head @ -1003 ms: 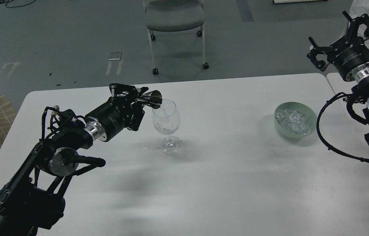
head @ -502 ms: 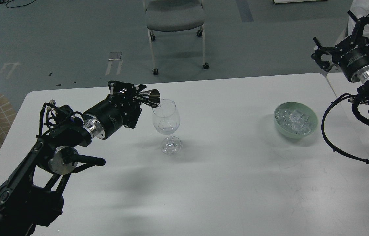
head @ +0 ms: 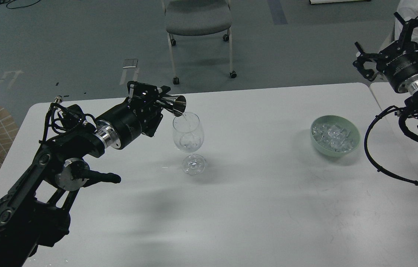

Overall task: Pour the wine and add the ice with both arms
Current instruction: 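Tilt the jigger over the wine glass with the left gripper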

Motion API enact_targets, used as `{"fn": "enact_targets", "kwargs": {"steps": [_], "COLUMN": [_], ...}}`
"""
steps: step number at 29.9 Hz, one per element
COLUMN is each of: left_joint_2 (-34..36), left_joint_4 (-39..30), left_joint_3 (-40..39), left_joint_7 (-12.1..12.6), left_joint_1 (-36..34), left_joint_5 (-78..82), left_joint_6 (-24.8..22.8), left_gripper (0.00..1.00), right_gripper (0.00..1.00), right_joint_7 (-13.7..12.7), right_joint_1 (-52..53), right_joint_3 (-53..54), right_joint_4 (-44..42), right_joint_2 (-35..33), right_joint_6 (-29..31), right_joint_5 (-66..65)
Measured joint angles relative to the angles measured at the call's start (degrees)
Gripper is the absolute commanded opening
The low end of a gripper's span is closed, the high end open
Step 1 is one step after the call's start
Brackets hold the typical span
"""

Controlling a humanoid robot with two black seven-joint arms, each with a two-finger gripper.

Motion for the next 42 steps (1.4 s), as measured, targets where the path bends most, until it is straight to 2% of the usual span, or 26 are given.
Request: {"fn": "enact_targets", "kwargs": {"steps": [7, 13, 23, 42], "left_joint_2": [0.2, 0.8, 1.5, 3.2], "left_joint_4": [0.0, 0.0, -0.2, -2.3], "left_joint_3": [0.2, 0.1, 0.1, 2.1], "left_joint_7": [0.0, 0.0, 0.0, 0.0], "left_joint_1": [-0.7, -0.8, -1.8, -3.2], "left_joint_5": [0.7, 4.7, 6.2, 11.8], "left_joint_6": [-0.3, -3.2, -5.0, -7.0], "left_gripper": [0.11, 0.11, 0.1, 0.1], "right_gripper": [1.0, 1.0, 1.0, 1.0], "right_joint_7": [0.0, 0.0, 0.0, 0.0], "right_joint_1": [-0.1, -0.2, -0.4, -1.0], "right_joint_3": [0.0, 0.0, 0.1, 0.5], "right_joint_4": [-0.1, -0.2, -0.2, -0.2], "right_joint_2": [-0.1, -0.3, -0.3, -0.3], "right_joint_6": [0.0, 0.0, 0.0, 0.0], "right_joint_5": [0.0, 0.0, 0.0, 0.0]}}
